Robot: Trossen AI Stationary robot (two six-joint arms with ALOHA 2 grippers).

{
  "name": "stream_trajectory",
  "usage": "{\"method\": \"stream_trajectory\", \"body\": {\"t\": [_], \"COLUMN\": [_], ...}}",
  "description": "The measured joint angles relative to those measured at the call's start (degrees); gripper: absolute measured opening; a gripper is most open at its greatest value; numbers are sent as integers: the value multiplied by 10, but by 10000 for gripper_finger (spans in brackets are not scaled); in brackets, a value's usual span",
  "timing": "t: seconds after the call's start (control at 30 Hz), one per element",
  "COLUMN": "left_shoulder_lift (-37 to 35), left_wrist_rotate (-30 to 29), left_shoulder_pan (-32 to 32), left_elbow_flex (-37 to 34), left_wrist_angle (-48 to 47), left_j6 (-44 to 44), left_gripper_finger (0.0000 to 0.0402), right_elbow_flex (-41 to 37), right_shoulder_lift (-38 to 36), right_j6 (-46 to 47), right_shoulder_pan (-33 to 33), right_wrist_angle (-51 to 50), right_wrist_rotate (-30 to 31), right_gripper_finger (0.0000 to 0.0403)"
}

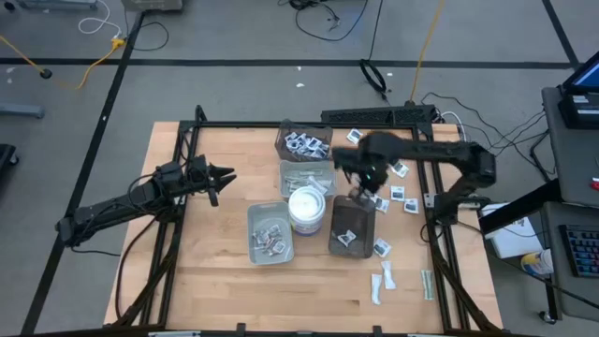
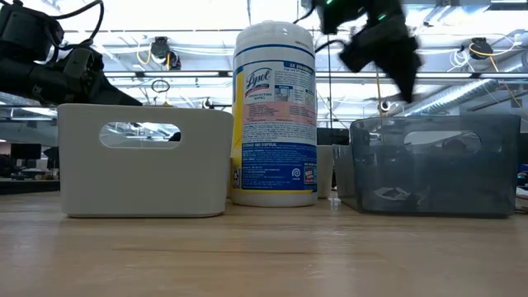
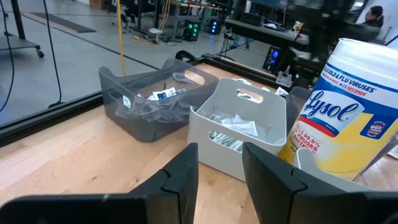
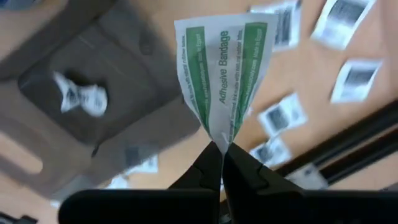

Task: Pick & Place First Aid Supplies
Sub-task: Put the bandage into the top gray bin

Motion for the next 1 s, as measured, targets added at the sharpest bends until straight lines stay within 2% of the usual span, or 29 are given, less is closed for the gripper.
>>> {"method": "stream_trajectory", "body": {"t": [0.27,0.47,0.57,0.77,1.0], "left_shoulder_lift": [0,0,0,0,0], "left_wrist_rotate": [0,0,0,0,0], "left_shoulder_pan": [0,0,0,0,0], "left_elbow_flex": [0,0,0,0,0], "left_wrist_angle": [0,0,0,0,0], "left_j6": [0,0,0,0,0], "left_gripper_finger": [129,129,129,129,129], "right_elbow_flex": [151,281,319,310,241], "right_shoulder_lift": [124,202,229,261,273], "right_j6": [-161,-207,-230,-268,-288], "right_shoulder_pan": [-96,-121,-121,-113,-102], "right_wrist_angle": [4,2,13,79,165], "right_wrist_rotate": [-1,-5,-32,-95,-93], "right_gripper_finger": [0,0,0,0,4]}}
